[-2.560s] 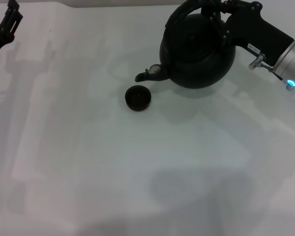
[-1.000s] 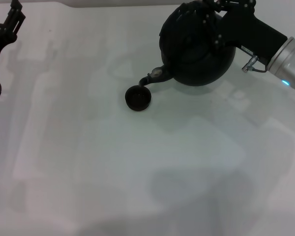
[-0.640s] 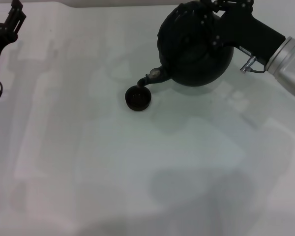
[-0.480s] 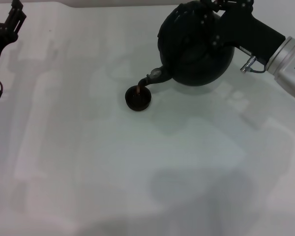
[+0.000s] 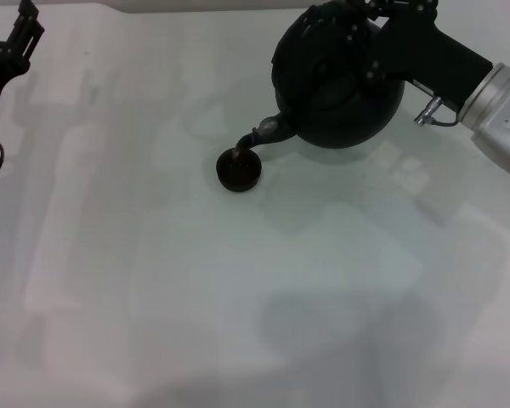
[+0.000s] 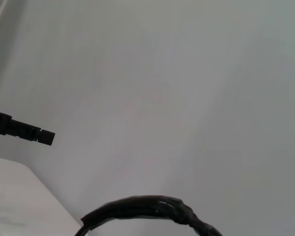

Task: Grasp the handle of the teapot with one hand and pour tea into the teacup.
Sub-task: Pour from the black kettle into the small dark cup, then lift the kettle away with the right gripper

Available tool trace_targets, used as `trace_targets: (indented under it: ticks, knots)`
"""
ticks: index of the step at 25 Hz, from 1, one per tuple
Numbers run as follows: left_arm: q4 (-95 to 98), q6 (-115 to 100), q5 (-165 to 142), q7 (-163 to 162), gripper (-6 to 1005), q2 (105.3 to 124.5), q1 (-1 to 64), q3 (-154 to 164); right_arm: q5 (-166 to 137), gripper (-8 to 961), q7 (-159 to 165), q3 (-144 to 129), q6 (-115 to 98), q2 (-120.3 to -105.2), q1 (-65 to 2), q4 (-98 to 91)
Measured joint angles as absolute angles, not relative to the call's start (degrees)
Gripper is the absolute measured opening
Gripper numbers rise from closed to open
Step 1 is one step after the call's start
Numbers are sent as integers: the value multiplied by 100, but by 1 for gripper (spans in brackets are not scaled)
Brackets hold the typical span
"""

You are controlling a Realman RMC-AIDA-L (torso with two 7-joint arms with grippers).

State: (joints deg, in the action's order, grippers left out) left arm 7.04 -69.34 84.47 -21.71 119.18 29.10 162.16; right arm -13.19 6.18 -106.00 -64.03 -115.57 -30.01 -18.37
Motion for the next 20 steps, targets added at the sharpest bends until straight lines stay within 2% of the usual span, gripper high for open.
trace_targets:
  ticks: [20]
  knots:
    - [774, -6935, 8446, -2171, 878, 11918, 2900, 16216, -1319, 135, 220, -10600, -6379, -11567, -2997, -1846]
